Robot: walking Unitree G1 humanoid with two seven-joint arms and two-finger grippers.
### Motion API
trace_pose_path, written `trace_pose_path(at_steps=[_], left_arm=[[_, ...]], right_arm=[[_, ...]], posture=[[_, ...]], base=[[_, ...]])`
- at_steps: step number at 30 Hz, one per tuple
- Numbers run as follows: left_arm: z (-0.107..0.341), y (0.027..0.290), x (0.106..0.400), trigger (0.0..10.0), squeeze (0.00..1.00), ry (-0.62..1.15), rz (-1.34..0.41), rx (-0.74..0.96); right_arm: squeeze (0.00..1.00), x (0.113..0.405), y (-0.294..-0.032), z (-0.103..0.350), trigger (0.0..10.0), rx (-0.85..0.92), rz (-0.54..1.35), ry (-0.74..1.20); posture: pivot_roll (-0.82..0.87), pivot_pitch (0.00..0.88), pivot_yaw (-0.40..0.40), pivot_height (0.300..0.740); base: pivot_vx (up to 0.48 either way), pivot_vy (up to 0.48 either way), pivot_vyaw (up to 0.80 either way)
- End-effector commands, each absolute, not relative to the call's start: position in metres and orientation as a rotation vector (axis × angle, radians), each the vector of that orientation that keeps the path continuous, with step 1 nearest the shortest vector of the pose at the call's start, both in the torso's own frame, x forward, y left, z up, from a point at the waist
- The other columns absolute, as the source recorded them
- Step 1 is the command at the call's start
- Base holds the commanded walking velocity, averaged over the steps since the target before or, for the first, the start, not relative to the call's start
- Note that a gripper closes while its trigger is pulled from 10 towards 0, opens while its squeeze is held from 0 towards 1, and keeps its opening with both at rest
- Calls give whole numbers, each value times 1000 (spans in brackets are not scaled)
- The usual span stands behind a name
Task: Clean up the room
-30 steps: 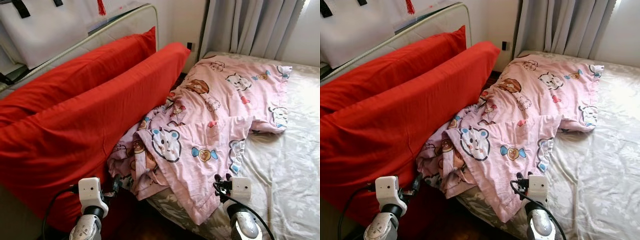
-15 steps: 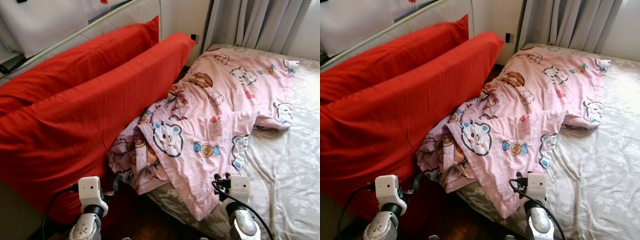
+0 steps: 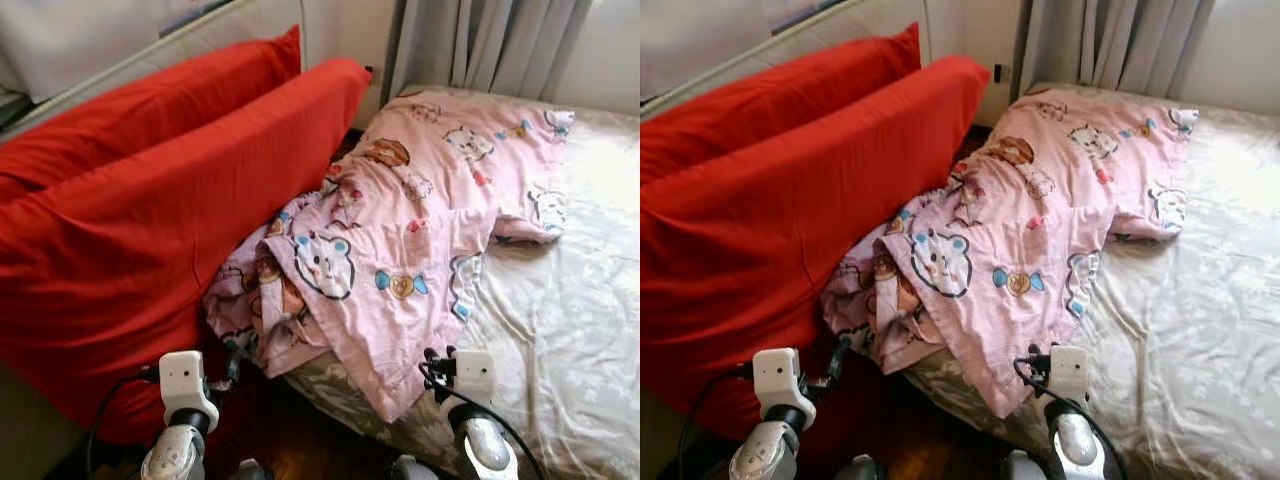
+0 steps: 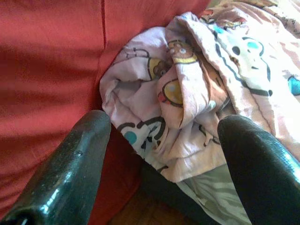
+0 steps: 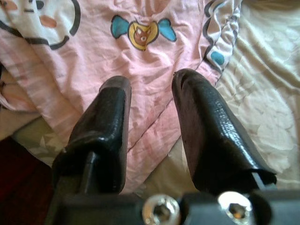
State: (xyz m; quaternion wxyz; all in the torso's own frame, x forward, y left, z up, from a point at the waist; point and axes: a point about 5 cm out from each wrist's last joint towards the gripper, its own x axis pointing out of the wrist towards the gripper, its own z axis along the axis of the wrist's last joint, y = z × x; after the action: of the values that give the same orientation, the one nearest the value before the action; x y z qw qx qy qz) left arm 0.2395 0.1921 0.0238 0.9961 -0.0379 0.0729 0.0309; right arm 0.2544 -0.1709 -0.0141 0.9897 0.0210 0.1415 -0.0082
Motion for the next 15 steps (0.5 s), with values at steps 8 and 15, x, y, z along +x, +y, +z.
trace_pose_path(at_steps=[8,15], left_arm=[[24,191,238,10000,0,160,63,-75],[24,192,238,10000,0,163,59,-67]], right_arm=[[0,254,-167,-18,10000,32,-1,326],[0,254,-166,-16,10000,44,-3,302]], posture=[[-64,98,43,651],[-62,101,44,626]], base=[[0,0,0],[0,0,0]])
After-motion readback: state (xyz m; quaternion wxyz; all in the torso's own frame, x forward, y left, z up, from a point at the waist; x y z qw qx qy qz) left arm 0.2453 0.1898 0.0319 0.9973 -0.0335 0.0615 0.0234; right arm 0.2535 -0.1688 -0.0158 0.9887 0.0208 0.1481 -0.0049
